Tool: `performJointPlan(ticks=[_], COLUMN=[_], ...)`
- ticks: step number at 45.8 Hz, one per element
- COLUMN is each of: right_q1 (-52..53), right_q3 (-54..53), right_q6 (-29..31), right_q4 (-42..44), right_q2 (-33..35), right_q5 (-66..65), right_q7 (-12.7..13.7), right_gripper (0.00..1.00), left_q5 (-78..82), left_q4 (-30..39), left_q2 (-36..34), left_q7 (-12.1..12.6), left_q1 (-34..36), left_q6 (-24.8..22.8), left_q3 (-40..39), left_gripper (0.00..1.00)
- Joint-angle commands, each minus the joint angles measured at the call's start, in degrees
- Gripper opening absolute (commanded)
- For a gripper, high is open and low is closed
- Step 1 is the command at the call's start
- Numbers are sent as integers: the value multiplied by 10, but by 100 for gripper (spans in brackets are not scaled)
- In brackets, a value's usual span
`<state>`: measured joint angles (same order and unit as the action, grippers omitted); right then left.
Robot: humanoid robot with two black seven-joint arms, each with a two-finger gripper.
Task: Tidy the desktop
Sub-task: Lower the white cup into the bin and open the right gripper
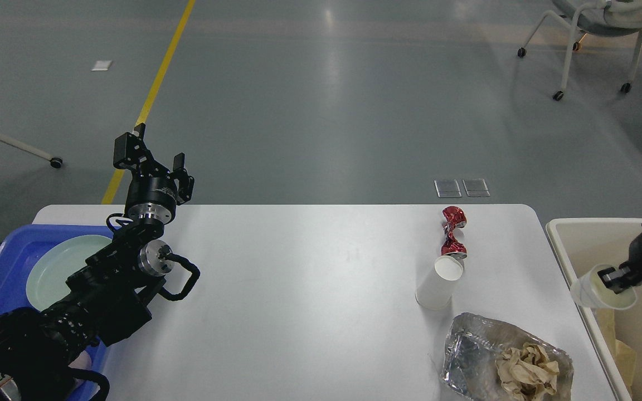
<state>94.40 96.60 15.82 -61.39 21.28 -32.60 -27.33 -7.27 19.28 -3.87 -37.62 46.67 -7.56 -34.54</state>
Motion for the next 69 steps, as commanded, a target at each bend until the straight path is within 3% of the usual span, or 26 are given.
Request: performJointPlan(ticks=[1, 9, 20, 24, 36, 45, 55, 62, 69], right_q1=[89, 242, 438, 488, 557, 455, 241, 91, -11], right_q3=[-1, -28, -144, -205, -348, -333, -238, -164, -135], right_q6=[53, 144, 313, 387, 392, 392, 392, 311, 250], right_q4=[0, -1, -5, -9, -21, 5, 152, 253, 292], right_q2=[-3, -25, -56, -60, -53, -55, -54, -51, -27], right_q5=[0, 1, 2, 3, 14, 7, 6, 14, 16], right_q7=[-39, -120, -190, -197, -195, -177, -155, -155, -155], right_gripper=[0, 0, 0, 0, 0, 0, 0, 0, 0], left_q5=[0, 0, 0, 0, 1, 0, 0, 0, 0], left_q4=[0, 0, 0, 0, 0, 0, 1, 0, 0], left_q2=[0, 0, 0, 0, 0, 0, 0, 0, 0], left_q7=[0, 0, 0, 0, 0, 0, 0, 0, 0], left_q1=[0, 0, 0, 0, 0, 0, 0, 0, 0], left_q6=[0, 0, 0, 0, 0, 0, 0, 0, 0], left_q3=[0, 0, 0, 0, 0, 0, 0, 0, 0], left_gripper=[100, 100, 100, 100, 100, 100, 100, 100, 100])
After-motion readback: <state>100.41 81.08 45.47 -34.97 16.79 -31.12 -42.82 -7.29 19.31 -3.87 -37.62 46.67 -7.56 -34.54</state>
